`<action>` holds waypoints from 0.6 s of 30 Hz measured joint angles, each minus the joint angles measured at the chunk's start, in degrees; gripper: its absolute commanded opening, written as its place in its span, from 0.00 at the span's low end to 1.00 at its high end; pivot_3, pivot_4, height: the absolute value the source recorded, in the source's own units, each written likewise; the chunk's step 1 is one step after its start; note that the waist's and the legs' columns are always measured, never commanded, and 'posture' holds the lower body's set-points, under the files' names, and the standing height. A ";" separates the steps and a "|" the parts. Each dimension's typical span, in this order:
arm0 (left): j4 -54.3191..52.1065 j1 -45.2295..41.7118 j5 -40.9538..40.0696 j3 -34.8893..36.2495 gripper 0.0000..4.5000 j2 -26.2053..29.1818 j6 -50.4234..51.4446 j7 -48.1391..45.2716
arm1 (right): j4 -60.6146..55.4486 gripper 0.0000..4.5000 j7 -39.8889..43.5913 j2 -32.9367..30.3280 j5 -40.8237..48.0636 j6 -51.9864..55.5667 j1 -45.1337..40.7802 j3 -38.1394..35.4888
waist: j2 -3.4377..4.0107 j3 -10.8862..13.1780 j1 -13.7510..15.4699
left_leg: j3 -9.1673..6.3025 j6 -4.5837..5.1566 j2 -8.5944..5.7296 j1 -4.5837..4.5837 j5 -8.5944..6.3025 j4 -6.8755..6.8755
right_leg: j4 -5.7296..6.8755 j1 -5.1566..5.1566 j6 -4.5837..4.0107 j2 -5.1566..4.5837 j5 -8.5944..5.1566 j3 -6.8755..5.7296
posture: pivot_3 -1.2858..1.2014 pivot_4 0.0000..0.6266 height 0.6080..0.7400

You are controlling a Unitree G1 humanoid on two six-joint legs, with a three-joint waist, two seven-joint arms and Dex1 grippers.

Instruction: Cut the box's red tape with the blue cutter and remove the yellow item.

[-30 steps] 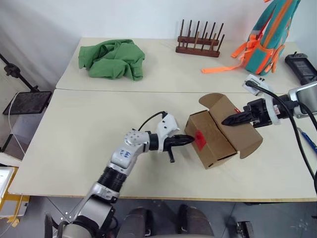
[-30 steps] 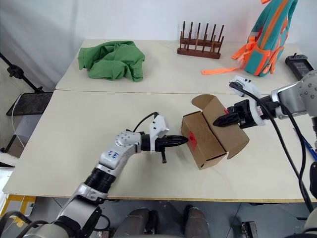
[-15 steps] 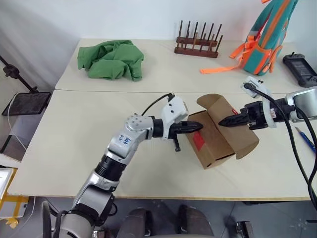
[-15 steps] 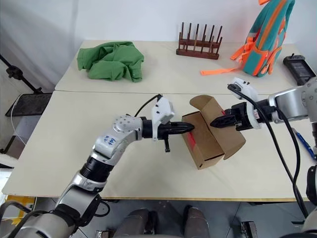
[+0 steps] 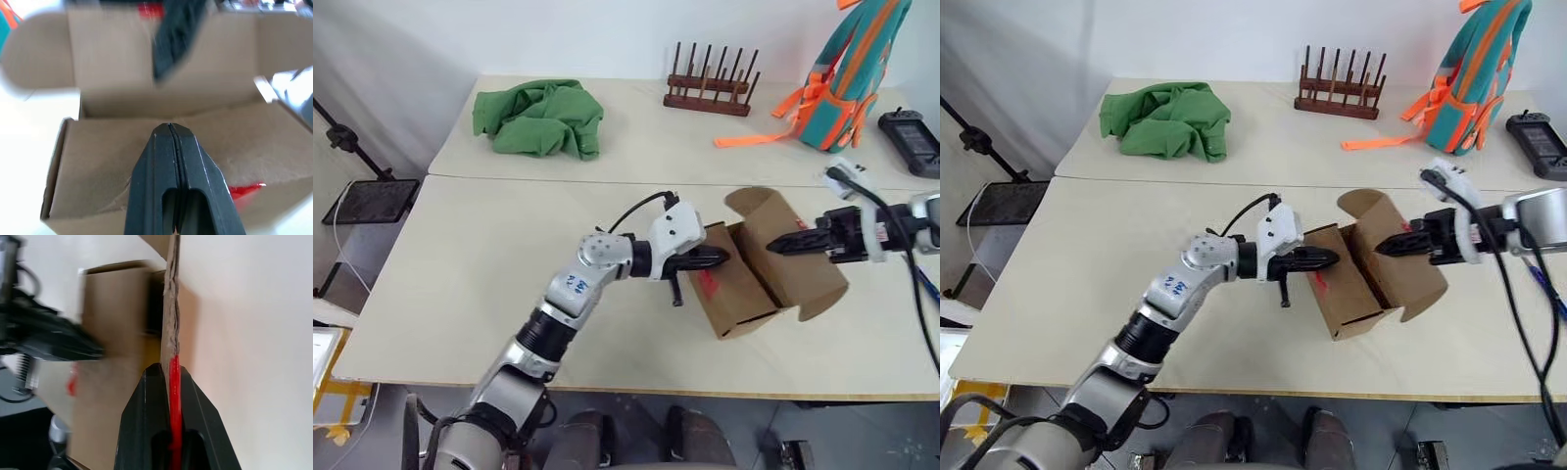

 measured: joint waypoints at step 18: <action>-3.43 6.88 -0.48 1.97 0.00 6.03 9.36 -0.60 | -3.77 0.01 7.93 2.45 -13.86 0.85 11.76 -5.00 | 0.04 0.05 0.00 | 0.02 0.04 -0.07 -0.18 0.04 0.03 | -0.02 -0.11 0.07 -0.02 0.10 0.04 | 0.52 0.24 1.00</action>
